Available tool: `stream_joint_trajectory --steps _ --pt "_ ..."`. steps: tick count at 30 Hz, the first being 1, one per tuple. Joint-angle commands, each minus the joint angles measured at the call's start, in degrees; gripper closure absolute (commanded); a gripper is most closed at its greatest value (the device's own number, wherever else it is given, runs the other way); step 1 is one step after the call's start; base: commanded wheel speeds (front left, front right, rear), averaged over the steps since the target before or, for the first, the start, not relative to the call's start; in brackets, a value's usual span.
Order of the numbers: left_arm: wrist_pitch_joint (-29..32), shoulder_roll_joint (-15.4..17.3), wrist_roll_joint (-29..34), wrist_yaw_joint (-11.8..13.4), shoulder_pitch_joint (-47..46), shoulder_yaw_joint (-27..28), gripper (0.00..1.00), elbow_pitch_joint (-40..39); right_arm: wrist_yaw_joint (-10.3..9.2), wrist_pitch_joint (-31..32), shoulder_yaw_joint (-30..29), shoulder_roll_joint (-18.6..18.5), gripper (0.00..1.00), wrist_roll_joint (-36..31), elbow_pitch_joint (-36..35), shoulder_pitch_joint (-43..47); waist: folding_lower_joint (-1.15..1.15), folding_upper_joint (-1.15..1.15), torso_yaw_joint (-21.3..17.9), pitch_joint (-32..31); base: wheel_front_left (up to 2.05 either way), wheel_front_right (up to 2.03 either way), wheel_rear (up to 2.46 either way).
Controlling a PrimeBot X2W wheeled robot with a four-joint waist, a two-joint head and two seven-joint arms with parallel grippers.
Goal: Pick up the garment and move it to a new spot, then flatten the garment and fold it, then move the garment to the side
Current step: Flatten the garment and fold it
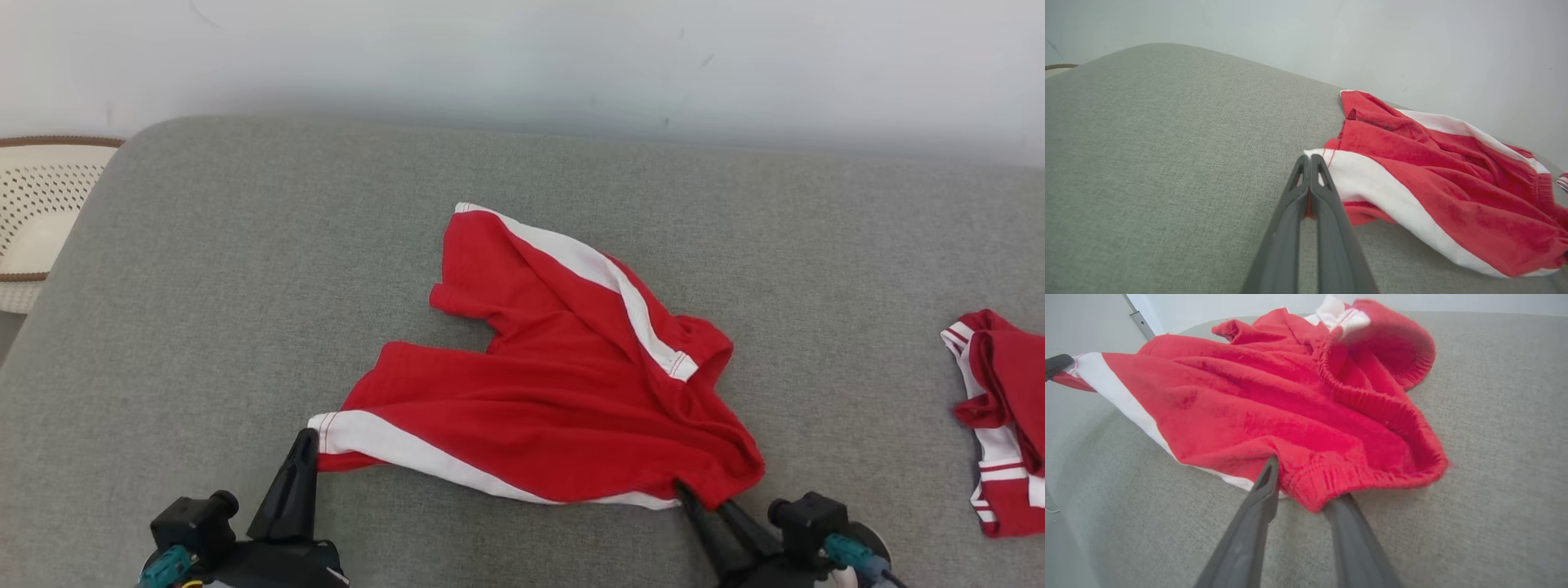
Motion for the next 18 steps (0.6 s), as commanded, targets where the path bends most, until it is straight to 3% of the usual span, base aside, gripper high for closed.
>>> stream_joint_trajectory --steps 1,6,18 --pt "-0.04 0.04 -0.21 0.02 -0.47 -0.02 1.0 -0.36 -0.07 -0.03 0.04 -0.66 1.0 0.72 -0.79 -0.96 0.0 0.0 -0.43 -0.62 0.0 0.0 0.0" --pt "-0.04 0.82 1.69 0.02 -3.22 -0.11 1.0 -1.36 -0.07 -0.04 0.34 -3.5 1.0 3.84 -5.08 -4.51 0.0 0.0 -1.65 -3.11 0.0 0.0 0.0" --pt "-0.04 13.04 1.95 0.03 -27.74 -9.11 1.0 2.27 -0.08 -0.03 0.87 -9.7 1.0 8.23 -6.04 -28.87 0.0 0.0 -3.45 -5.0 0.0 0.0 0.0"
